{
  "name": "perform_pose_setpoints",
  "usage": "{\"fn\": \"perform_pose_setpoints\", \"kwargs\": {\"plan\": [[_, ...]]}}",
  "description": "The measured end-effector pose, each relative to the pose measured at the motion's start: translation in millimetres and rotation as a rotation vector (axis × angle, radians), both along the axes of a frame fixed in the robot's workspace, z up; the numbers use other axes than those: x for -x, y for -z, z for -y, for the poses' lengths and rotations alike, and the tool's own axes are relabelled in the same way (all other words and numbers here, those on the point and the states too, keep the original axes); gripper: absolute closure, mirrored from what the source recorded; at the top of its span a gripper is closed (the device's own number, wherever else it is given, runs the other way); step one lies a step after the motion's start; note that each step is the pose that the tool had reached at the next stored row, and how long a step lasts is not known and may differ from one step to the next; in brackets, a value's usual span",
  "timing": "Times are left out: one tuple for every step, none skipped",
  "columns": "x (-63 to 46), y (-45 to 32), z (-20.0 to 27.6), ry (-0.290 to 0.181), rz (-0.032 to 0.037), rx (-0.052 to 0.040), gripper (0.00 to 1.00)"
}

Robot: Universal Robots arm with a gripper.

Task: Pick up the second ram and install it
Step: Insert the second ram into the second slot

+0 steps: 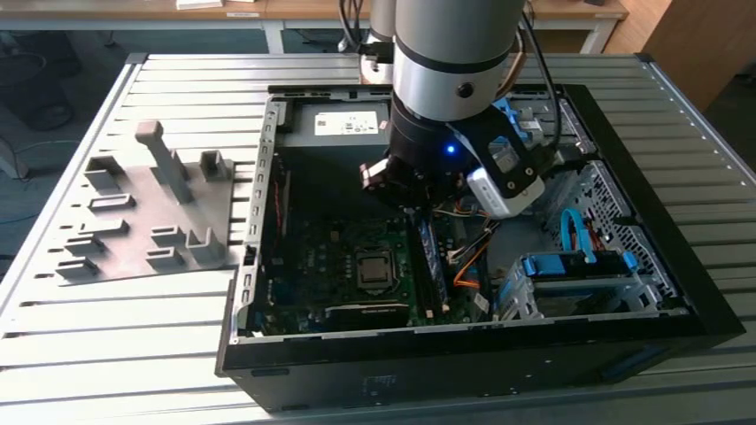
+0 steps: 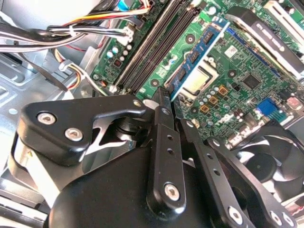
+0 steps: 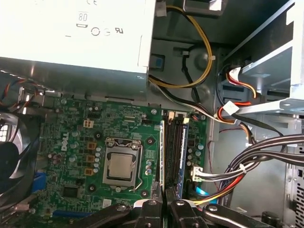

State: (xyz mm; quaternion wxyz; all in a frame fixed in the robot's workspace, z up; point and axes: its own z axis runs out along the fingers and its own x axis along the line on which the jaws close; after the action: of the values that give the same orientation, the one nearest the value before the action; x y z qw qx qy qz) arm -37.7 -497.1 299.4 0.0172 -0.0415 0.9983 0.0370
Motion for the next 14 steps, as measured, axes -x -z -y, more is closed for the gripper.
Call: {"fn": "perform_pose_setpoints", "kwargs": {"plan": [[0.0, 0.0, 0.0, 0.004, 0.0000, 0.0000, 0.86], [0.0, 0.0, 0.0, 0.009, 0.0000, 0.0000, 0.86], [0.0, 0.0, 0.0, 0.013, 0.0000, 0.0001, 0.86], [0.0, 0.0, 0.0, 0.017, 0.0000, 0.0000, 0.86], [0.0, 0.0, 0.0, 0.021, -0.0001, 0.0001, 0.86], [0.0, 0.0, 0.0, 0.025, 0.0000, 0.0000, 0.86], [0.0, 0.0, 0.0, 0.029, 0.0000, 0.0001, 0.86], [0.0, 0.1, 0.0, 0.033, 0.0000, 0.0000, 0.86], [0.0, 0.1, 0.0, 0.037, 0.0000, 0.0000, 0.86], [0.0, 0.1, 0.0, 0.041, 0.0000, 0.0000, 0.86], [0.0, 0.1, 0.0, 0.045, 0.0000, 0.0000, 0.86], [0.0, 0.1, 0.0, 0.049, 0.0000, 0.0000, 0.86], [0.0, 0.1, 0.0, 0.053, 0.0000, 0.0001, 0.86], [0.0, 0.1, 0.0, 0.057, 0.0000, 0.0000, 0.86]]}}
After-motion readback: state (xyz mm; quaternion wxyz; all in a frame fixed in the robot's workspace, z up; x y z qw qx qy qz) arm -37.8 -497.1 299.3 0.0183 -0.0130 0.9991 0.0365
